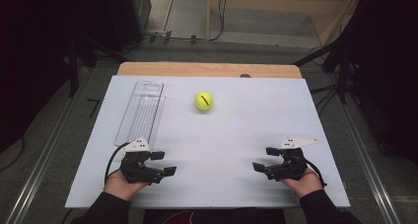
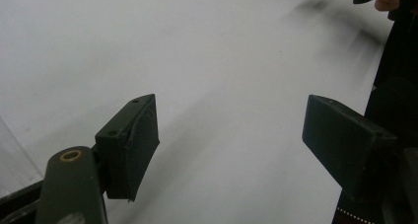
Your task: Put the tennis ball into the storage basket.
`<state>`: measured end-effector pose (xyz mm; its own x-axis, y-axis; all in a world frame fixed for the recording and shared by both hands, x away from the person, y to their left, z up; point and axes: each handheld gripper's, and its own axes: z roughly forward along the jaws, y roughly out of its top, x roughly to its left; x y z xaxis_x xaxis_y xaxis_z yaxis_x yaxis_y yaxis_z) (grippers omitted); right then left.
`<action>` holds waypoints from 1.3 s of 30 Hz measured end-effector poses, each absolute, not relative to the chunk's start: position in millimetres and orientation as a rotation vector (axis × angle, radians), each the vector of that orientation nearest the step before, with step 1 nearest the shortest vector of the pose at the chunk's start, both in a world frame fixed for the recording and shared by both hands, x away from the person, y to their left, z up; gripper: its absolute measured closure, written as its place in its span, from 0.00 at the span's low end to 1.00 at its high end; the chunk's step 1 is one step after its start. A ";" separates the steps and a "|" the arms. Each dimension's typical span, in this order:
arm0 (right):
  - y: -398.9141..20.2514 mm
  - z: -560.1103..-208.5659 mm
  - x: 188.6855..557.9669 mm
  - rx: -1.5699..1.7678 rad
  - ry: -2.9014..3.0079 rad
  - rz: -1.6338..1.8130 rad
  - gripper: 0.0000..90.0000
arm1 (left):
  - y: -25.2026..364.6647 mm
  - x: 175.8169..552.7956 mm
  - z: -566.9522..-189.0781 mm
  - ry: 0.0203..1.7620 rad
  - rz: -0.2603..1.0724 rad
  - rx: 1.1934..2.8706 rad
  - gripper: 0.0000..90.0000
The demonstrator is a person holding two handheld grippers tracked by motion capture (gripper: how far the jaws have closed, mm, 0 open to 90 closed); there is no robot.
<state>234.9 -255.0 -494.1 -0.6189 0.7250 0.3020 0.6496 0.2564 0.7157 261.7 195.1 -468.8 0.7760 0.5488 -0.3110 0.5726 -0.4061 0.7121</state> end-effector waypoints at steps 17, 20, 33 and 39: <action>-255.6 -493.8 234.2 1.324 2.421 1.289 0.14 | 169.1 266.9 -453.9 0.779 -0.055 2.105 0.00; -255.3 -493.1 233.7 1.319 2.413 1.300 0.14 | 165.0 269.7 -453.0 0.788 -0.052 2.101 0.00; -254.8 -492.1 232.5 1.298 2.412 1.295 0.14 | 154.7 282.2 -445.9 0.804 -0.067 2.125 0.00; -255.1 -492.2 232.6 1.299 2.410 1.291 0.14 | 149.7 289.2 -441.7 0.810 -0.066 2.123 0.00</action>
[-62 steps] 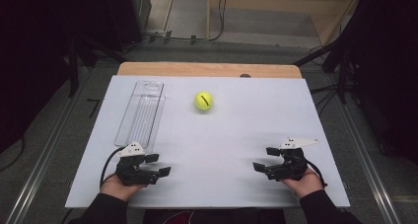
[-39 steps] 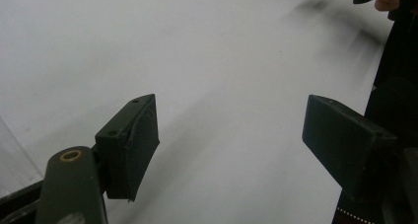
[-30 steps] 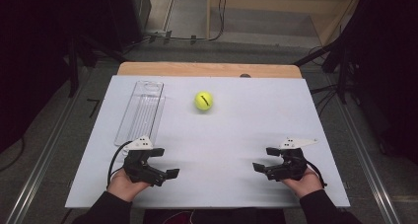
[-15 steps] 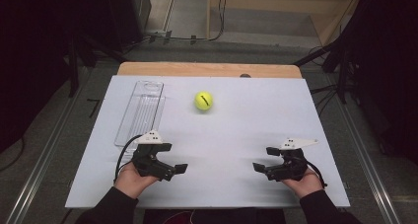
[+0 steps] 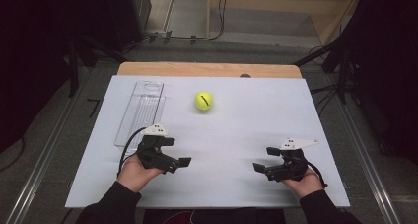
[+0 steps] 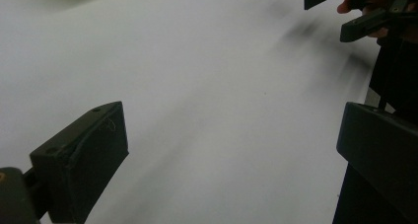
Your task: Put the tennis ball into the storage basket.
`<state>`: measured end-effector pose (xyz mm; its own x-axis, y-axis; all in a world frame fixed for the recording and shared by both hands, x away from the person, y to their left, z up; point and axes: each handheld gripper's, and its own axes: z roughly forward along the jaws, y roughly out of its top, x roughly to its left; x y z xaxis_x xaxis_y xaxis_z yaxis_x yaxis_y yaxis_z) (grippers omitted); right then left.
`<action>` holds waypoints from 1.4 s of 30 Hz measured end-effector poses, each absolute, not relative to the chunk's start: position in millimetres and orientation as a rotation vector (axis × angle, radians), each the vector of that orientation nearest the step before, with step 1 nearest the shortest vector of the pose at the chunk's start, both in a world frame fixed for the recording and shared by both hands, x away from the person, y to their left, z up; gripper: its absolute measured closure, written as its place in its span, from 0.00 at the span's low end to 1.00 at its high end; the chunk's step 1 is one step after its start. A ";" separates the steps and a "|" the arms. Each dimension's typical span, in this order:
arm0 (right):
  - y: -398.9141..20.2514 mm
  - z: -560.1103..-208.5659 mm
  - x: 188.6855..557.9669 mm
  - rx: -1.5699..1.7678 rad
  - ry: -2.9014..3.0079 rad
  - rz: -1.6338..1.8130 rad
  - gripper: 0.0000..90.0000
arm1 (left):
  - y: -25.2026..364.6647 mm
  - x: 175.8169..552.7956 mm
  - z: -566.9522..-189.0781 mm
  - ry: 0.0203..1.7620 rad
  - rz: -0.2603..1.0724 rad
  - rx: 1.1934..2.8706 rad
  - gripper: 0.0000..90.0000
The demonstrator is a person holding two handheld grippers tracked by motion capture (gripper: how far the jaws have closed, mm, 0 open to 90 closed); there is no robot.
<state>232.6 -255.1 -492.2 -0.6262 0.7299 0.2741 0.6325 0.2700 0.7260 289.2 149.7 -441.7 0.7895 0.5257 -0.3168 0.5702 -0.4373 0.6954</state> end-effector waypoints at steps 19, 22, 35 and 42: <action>-254.8 -492.4 232.8 1.313 2.411 1.287 0.14 | 134.1 311.8 -437.4 0.836 -0.005 2.143 0.00; -254.8 -492.6 232.8 1.310 2.415 1.284 0.14 | 131.8 315.9 -437.1 0.833 -0.003 2.145 0.00; -255.7 -492.6 232.6 1.314 2.411 1.285 0.14 | 123.9 331.9 -435.2 0.829 0.011 2.146 0.00; -255.4 -492.6 232.6 1.314 2.411 1.281 0.14 | 117.7 341.8 -435.1 0.817 0.001 2.129 0.00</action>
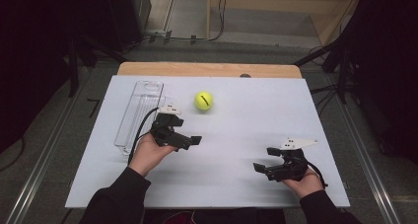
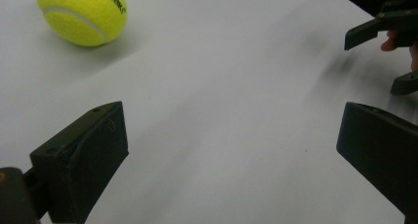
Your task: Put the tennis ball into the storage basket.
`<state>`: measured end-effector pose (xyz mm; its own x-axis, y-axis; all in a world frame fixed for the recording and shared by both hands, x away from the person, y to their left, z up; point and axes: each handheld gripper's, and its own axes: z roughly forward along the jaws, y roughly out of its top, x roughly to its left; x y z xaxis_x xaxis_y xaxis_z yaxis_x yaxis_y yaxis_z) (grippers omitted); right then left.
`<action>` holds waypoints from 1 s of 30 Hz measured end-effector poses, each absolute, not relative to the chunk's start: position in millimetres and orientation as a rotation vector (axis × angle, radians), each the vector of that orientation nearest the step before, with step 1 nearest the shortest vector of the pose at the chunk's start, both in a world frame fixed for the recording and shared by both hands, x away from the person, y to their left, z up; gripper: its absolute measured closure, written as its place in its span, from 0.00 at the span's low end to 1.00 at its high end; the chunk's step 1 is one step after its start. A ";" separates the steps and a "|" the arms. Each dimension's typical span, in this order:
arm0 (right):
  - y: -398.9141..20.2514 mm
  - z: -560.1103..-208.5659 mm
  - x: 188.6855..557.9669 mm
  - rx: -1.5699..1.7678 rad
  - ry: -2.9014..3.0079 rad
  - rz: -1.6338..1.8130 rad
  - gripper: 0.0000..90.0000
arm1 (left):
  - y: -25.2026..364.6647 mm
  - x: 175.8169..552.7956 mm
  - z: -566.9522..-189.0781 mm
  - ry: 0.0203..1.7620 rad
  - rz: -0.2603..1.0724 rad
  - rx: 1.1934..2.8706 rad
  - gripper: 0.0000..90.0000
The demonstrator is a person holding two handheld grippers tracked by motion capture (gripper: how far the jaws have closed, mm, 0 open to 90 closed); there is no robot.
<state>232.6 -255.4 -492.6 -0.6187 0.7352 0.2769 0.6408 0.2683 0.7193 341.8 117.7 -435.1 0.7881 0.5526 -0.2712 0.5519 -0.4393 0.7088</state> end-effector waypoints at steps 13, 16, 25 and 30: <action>-256.4 -492.5 232.3 1.330 2.404 1.271 0.14 | 108.6 361.3 -435.2 0.827 0.025 2.142 0.00; -256.7 -492.2 232.1 1.327 2.398 1.276 0.14 | 106.3 367.2 -435.3 0.831 0.027 2.138 0.00; -257.4 -492.5 232.4 1.334 2.397 1.283 0.14 | 100.1 381.2 -435.2 0.837 0.041 2.142 0.00; -256.9 -492.3 232.0 1.330 2.399 1.288 0.14 | 96.2 388.0 -434.7 0.841 0.046 2.149 0.00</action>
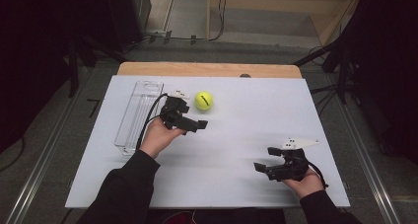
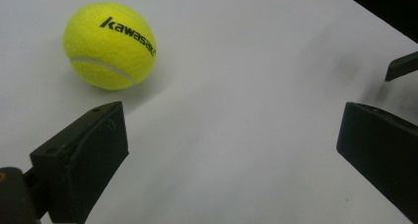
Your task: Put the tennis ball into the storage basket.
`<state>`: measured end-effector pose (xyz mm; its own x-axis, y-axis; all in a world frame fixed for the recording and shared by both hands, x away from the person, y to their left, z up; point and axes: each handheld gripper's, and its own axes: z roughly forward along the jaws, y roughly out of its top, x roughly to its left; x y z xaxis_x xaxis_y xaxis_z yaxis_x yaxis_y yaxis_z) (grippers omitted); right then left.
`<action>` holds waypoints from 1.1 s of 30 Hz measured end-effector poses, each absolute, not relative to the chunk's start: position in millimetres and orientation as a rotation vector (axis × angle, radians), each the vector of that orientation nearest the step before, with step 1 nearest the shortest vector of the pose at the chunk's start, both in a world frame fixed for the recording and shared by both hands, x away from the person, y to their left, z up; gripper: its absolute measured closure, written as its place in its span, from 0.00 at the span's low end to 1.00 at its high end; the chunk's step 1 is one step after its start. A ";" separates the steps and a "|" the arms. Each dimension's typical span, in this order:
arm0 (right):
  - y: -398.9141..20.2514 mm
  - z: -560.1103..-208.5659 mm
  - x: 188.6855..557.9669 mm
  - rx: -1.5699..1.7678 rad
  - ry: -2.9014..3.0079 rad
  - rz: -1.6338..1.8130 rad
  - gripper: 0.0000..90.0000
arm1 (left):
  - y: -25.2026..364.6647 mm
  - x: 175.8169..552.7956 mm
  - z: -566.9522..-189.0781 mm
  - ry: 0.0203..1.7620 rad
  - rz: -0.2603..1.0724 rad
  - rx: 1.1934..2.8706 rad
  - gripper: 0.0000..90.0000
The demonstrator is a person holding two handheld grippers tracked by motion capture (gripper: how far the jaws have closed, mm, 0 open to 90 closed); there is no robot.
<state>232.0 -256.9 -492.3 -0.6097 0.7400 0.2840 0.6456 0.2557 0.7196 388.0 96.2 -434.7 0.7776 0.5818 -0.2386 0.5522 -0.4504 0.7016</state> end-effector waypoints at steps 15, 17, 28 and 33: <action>-256.4 -492.0 231.6 1.333 2.400 1.295 0.14 | 80.7 411.2 -432.9 0.838 0.063 2.155 0.00; -256.5 -492.1 231.6 1.331 2.401 1.294 0.14 | 79.5 415.4 -434.2 0.843 0.062 2.165 0.00; -255.6 -491.5 230.7 1.330 2.405 1.299 0.14 | 71.2 431.8 -434.1 0.851 0.072 2.151 0.00; -255.9 -491.4 230.6 1.324 2.406 1.298 0.14 | 64.3 438.1 -434.1 0.850 0.088 2.150 0.00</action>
